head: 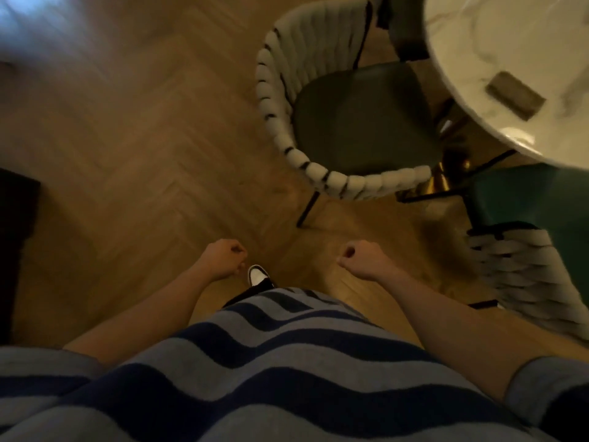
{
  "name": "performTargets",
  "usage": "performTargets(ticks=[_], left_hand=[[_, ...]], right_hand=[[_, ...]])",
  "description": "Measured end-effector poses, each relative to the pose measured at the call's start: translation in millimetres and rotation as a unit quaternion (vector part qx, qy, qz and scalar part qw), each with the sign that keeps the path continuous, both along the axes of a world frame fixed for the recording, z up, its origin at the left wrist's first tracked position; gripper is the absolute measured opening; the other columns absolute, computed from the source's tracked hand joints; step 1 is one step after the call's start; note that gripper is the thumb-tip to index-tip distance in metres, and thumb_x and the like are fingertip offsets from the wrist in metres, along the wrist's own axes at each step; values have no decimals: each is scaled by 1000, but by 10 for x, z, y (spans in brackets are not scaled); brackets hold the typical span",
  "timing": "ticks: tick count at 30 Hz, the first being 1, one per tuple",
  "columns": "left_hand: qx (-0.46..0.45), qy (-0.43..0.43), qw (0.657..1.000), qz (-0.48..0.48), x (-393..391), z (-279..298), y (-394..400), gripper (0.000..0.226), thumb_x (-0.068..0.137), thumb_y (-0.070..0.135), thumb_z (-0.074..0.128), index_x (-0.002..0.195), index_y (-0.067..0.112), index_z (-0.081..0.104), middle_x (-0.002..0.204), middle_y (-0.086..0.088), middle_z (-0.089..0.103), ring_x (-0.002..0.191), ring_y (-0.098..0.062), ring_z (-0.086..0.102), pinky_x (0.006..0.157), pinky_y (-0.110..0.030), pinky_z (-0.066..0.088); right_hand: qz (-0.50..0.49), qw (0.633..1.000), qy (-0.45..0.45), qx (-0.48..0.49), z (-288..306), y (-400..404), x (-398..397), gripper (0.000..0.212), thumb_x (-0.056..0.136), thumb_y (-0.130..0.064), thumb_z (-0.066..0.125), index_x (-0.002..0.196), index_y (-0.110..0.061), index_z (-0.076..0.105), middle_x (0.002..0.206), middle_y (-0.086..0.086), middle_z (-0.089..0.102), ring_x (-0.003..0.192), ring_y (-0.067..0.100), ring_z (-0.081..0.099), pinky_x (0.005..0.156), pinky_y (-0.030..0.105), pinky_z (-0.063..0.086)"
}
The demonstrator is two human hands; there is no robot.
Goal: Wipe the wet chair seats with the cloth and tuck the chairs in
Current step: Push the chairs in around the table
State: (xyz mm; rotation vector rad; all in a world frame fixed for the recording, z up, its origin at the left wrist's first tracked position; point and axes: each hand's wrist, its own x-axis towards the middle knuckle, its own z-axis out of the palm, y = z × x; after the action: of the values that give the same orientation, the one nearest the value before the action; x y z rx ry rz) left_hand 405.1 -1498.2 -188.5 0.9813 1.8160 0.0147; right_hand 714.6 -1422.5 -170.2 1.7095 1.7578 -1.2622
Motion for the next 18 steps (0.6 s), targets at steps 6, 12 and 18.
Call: performTargets(ticks=[6,12,18], left_hand=[[-21,6,998,58,-1181,91,25,14,99,19,50,98,16,64,90,-3,67,85,-19,66,65,-26,52],[-38,3,991,128,-1893,61,239,16,100,21,49,103,14,63,93,-7,67,79,-22,66,61,-30,52],[-38,13,987,156,-2465,-58,889,15,100,23,52,101,13,63,94,-7,67,79,-22,66,68,-35,55]], right_hand=[[32,999,16,-9,0,348,-1251,28,100,-36,63,105,-8,68,99,6,66,91,21,60,75,32,48],[75,997,18,-4,-36,885,-2045,30,99,-38,62,77,-21,55,77,0,58,68,12,51,56,27,36],[65,997,36,-3,-187,1623,-2624,26,99,-35,63,101,-10,66,99,9,70,94,25,67,78,39,55]])
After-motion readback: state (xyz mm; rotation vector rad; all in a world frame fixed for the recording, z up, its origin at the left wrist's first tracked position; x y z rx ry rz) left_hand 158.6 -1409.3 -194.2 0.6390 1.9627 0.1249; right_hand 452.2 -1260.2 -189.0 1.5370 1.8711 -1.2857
